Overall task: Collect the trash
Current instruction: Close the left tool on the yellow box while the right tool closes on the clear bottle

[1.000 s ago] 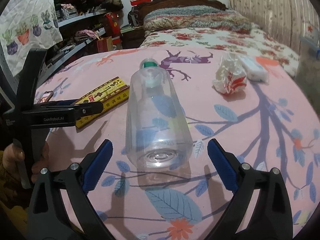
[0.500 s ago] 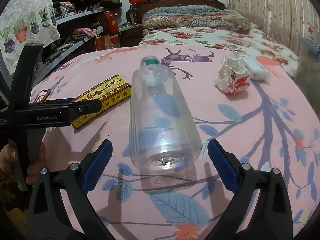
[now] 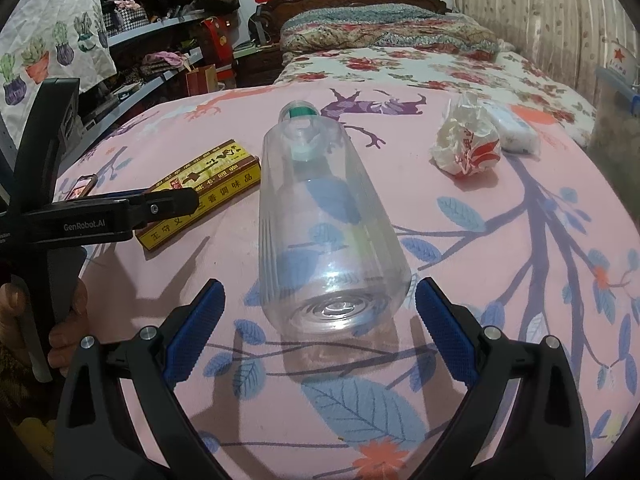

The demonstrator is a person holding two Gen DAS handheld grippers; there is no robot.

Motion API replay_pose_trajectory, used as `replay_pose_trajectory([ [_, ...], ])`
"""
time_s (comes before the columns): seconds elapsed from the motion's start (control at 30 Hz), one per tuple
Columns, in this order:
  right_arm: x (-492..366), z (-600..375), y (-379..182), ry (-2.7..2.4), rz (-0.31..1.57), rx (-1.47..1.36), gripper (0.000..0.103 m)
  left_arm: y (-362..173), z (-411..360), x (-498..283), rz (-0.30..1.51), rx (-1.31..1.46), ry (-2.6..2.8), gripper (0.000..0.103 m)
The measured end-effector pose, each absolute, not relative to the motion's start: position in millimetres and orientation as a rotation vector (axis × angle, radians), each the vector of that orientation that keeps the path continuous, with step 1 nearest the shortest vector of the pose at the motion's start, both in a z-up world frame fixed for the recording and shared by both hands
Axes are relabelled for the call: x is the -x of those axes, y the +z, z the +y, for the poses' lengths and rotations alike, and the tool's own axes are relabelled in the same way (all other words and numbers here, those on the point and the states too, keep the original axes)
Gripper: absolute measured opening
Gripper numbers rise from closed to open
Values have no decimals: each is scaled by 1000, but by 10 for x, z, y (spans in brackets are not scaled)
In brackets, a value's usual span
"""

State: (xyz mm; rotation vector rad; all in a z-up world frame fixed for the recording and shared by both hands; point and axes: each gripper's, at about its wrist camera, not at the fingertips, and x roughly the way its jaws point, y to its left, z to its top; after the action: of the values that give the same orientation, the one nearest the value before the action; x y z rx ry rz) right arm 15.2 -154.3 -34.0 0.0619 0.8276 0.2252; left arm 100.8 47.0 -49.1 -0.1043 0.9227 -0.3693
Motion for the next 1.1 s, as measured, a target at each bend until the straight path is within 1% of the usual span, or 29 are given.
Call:
replay_pose_trajectory([
  [1.1,-123,-1523,-359,221,828,-51,95,-494,509,-1012,918,121,-383,95],
])
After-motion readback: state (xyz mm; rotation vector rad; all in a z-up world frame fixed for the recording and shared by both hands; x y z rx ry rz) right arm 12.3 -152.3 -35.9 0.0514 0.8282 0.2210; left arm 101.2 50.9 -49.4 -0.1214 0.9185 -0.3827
